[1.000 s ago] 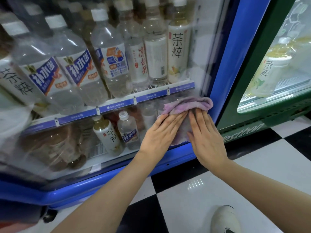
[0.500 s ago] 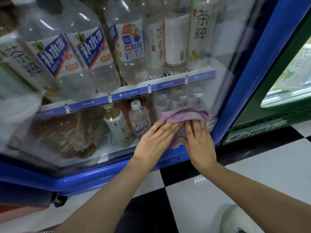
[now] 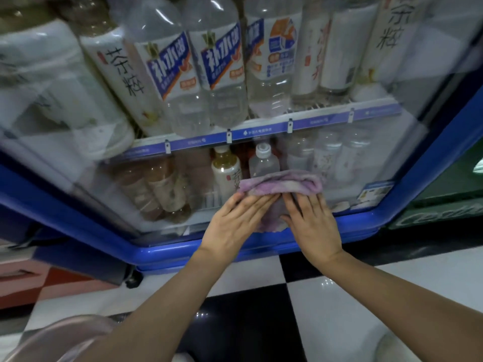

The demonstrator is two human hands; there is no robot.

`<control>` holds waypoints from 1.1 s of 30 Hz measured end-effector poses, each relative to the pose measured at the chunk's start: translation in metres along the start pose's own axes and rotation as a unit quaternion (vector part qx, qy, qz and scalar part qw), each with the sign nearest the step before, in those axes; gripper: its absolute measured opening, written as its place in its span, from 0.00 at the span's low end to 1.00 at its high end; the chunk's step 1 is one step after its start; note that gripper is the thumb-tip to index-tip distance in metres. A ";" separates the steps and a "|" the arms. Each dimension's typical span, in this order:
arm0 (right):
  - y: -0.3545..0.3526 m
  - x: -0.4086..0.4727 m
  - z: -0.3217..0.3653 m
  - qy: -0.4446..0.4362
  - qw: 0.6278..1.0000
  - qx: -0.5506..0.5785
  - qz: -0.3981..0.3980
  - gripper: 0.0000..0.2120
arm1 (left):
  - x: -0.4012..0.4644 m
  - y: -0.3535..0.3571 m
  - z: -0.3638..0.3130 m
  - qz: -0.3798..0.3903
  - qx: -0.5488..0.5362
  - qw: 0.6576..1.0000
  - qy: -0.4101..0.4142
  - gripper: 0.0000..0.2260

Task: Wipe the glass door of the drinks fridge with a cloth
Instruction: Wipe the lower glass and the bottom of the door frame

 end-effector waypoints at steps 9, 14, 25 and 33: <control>0.024 0.013 0.056 -0.061 0.998 -0.001 0.021 0.64 | -0.061 0.017 0.033 0.043 0.022 0.999 -0.021 0.58; 0.030 0.026 0.093 -0.095 0.995 -0.002 0.007 0.54 | -0.092 0.023 0.053 0.030 -0.035 0.998 -0.042 0.42; 0.031 0.063 0.183 -0.166 0.985 0.038 -0.032 0.39 | -0.161 0.025 0.092 0.091 -0.101 0.967 -0.217 0.49; 0.007 0.089 0.209 -0.163 0.966 0.183 -0.083 0.26 | -0.186 0.003 0.117 0.031 -0.153 0.949 -0.273 0.35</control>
Point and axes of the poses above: each hand's wrist, its own x-axis towards the middle knuckle, its own y-axis out of the palm, z = x × y, the point moved 2 cm from there along x, towards the middle knuckle, and after that the axes turned 2 degrees about x, right-handed, at the moved point
